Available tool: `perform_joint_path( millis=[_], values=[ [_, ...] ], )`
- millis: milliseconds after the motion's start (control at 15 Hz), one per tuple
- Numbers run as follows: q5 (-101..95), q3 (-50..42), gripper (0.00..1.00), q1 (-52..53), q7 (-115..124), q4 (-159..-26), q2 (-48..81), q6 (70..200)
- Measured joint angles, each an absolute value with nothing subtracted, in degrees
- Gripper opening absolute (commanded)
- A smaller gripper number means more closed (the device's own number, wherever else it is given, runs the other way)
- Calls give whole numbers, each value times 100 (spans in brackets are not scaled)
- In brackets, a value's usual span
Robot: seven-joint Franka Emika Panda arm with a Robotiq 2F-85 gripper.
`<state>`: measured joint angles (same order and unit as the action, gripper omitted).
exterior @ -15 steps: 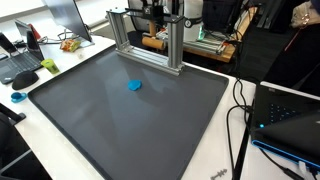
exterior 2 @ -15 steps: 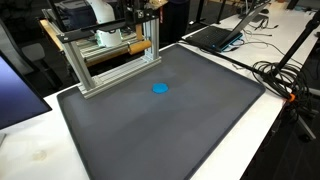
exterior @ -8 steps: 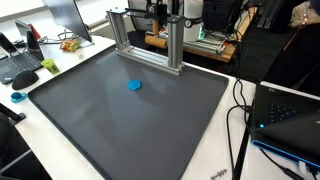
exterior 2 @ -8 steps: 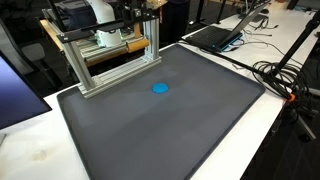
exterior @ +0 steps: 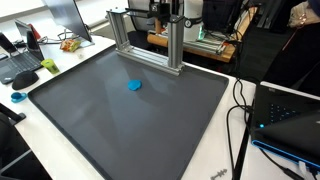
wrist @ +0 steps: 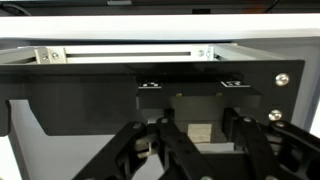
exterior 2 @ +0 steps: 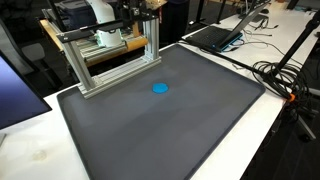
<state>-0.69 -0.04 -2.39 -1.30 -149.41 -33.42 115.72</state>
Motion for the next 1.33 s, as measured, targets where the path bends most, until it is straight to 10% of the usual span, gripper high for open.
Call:
perform_joint_path(
  millis=[400,1333],
  values=[
    [-294,-4,100,-251,-132,-14950,-3341,11570],
    [-659,47,100,-95,-484,-14610,-3349,11346]
  ],
)
